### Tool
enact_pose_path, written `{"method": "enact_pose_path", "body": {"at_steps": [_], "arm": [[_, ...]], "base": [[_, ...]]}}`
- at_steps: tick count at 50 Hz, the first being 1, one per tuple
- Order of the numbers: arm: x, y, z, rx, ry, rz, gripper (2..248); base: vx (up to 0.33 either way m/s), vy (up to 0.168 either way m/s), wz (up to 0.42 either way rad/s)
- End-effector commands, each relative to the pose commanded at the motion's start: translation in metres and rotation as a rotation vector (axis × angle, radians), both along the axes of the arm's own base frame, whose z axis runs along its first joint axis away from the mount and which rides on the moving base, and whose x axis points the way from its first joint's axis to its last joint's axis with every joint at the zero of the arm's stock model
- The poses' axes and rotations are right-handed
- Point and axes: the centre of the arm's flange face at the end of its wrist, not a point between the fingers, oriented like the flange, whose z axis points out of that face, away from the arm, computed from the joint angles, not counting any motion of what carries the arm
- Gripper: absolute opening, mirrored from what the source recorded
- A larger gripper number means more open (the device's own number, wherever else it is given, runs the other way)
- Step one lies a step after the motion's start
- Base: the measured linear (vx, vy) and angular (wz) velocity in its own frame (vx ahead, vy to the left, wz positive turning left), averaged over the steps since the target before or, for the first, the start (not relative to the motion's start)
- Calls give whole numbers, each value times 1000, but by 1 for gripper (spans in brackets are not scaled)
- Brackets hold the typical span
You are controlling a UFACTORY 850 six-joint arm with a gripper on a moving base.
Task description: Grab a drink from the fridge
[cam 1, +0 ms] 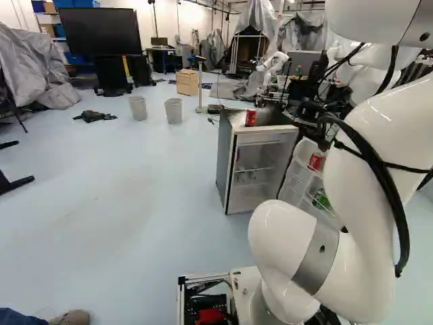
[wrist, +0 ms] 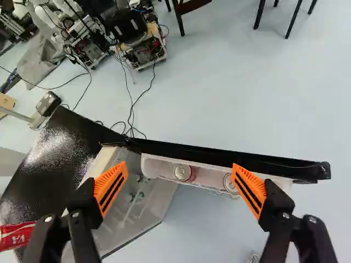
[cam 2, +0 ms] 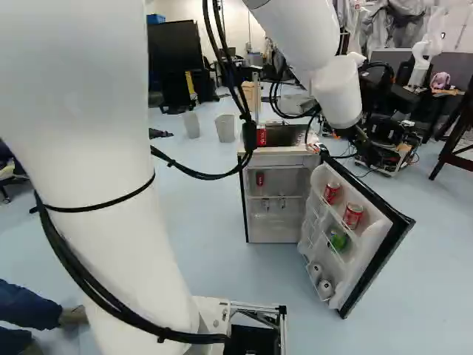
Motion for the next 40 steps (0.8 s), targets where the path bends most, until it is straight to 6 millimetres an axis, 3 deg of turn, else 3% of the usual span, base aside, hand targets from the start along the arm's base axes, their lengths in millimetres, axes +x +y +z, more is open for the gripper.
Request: {"method": "enact_pose_path", "body": {"at_steps": [40], "arm": [[21, -61, -13, 113, 89, 46, 247]], "base": [[0, 0, 0]]}}
